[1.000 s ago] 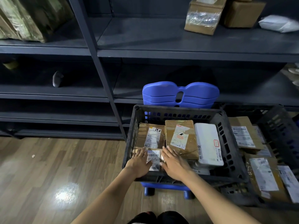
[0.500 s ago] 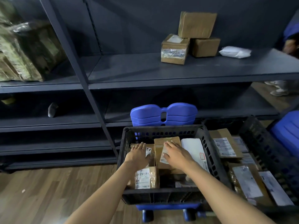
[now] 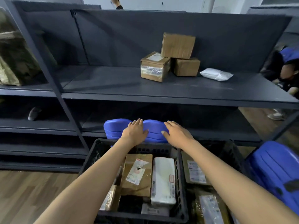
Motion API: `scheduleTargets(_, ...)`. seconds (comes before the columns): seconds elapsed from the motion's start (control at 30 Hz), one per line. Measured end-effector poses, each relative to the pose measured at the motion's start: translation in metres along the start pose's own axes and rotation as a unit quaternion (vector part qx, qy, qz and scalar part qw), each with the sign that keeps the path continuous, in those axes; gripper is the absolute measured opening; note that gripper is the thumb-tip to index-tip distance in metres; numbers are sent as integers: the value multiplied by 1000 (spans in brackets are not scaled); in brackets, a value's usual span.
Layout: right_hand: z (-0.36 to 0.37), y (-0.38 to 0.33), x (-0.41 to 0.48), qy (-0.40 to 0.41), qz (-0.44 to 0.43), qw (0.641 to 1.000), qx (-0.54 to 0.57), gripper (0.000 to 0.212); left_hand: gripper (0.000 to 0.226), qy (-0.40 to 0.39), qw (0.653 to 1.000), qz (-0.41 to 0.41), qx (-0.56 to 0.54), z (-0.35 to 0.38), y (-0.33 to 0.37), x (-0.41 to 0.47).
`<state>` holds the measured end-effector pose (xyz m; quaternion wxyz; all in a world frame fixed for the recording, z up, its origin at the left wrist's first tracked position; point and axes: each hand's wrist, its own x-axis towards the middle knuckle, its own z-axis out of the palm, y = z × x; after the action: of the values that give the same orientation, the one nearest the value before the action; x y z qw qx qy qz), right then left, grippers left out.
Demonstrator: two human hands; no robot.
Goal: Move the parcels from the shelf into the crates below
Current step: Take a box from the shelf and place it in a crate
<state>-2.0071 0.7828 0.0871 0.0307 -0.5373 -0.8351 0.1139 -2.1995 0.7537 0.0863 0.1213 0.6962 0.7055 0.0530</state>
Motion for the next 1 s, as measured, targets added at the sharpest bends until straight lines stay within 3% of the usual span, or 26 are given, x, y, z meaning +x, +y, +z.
scheduleTargets(0.3, -88, 41, 76, 78, 5, 997, 6, 62, 67, 56, 998, 9, 25, -68, 35, 79)
scheduleTargets(0.6, -173, 72, 145, 155, 66, 984, 53, 60, 59, 88, 996, -2, 20, -139, 51, 167)
scheduleTargets(1.0, -242, 133, 251, 180, 94, 977, 71, 61, 63, 141, 990, 9, 29, -204, 78, 289)
